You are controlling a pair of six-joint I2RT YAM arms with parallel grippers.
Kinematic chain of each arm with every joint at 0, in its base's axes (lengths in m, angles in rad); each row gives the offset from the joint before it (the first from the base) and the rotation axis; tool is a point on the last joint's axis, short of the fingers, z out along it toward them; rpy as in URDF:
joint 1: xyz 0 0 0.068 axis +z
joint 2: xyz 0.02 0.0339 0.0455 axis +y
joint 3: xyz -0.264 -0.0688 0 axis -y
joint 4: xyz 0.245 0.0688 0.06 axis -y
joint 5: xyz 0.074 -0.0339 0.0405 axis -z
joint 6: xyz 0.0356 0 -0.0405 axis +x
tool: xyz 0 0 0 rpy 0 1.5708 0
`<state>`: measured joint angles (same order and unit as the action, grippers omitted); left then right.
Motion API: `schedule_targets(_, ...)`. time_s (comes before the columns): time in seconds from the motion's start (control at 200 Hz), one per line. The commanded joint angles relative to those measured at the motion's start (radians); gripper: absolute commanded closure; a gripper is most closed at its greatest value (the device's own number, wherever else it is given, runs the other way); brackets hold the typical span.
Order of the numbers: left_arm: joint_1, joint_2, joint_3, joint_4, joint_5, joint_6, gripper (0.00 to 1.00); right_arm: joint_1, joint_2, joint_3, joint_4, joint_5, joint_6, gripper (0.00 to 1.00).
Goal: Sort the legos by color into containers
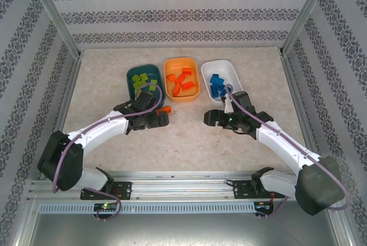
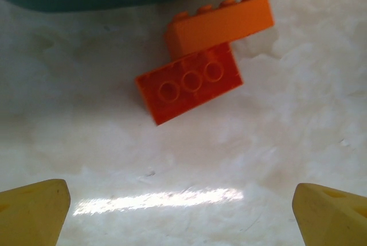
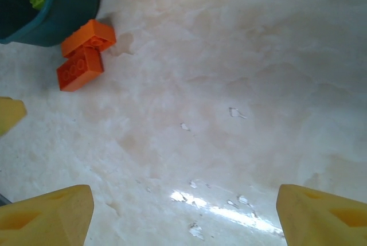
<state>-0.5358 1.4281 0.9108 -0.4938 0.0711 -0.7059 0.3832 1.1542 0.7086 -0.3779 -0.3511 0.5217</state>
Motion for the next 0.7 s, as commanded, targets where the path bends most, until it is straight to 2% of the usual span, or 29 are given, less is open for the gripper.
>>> schedule_targets(0.0,-0.006,0.039,0.018,-0.033,0.026,-0.071,0.00,-0.028,-0.019,-0.018,-0.024,-0.041,-0.067,0.16)
schedule_targets(0.27,-0.016,0.123,0.069,-0.060,0.024,-0.081,0.00,-0.074,-0.024,-0.038,-0.027,-0.087,-0.114,0.16)
schedule_targets(0.699,-0.021,0.260,0.145,-0.074,-0.003,-0.071,0.00,-0.078,-0.030,-0.060,0.007,-0.116,-0.103,0.15)
